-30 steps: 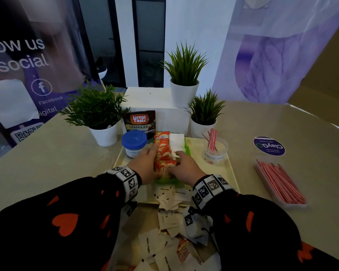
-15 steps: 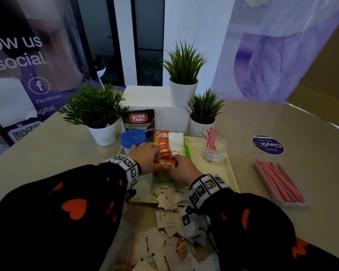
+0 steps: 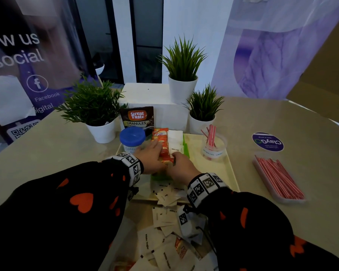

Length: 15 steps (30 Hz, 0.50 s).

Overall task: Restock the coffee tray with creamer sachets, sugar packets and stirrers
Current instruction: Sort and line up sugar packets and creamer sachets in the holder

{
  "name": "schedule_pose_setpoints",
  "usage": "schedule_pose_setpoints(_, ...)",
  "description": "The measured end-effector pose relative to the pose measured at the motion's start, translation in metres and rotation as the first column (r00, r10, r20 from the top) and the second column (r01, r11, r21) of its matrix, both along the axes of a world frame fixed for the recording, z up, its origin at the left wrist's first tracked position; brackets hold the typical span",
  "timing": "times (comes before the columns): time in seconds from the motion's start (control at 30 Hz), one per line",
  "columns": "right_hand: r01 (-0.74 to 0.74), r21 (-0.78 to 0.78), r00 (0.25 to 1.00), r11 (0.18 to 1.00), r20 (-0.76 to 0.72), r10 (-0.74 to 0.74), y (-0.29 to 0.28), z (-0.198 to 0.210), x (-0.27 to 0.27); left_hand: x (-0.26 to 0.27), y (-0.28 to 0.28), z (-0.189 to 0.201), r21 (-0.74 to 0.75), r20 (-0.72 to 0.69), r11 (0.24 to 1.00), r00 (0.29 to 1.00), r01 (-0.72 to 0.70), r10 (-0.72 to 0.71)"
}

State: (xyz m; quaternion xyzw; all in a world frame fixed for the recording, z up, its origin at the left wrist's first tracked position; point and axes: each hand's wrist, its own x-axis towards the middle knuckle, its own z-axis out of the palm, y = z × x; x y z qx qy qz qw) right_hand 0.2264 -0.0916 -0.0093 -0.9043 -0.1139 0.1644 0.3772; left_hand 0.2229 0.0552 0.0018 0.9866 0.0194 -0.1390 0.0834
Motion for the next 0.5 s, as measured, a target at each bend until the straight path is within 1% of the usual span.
schedule_pose_setpoints(0.1, -0.037, -0.001, 0.998, 0.999, -0.057, 0.037, 0.003, 0.000, -0.002, 0.006, -0.005, 0.000, -0.011, -0.032, 1.000, 0.999, -0.016, 0.016)
schedule_pose_setpoints(0.2, -0.066, -0.018, 0.995, 0.998, -0.072, 0.065, 0.002, 0.002, -0.002, 0.011, -0.010, -0.002, -0.003, -0.052, 1.000, 0.998, -0.024, 0.023)
schedule_pose_setpoints(0.3, -0.068, -0.041, 0.994, 0.997, -0.090, 0.064, 0.002, -0.001, 0.000, 0.019, -0.011, -0.003, 0.027, -0.049, 0.999, 0.999, -0.017, 0.018)
schedule_pose_setpoints(0.43, -0.042, -0.103, 0.992, 0.994, -0.121, 0.029, 0.005, -0.007, 0.001, 0.024, -0.009, -0.007, 0.008, -0.040, 0.999, 0.999, -0.035, 0.035)
schedule_pose_setpoints(0.5, -0.058, -0.117, 0.993, 0.991, -0.109, 0.045, 0.007, -0.009, 0.002, 0.024, -0.010, -0.007, 0.030, -0.043, 0.999, 0.998, -0.037, 0.038)
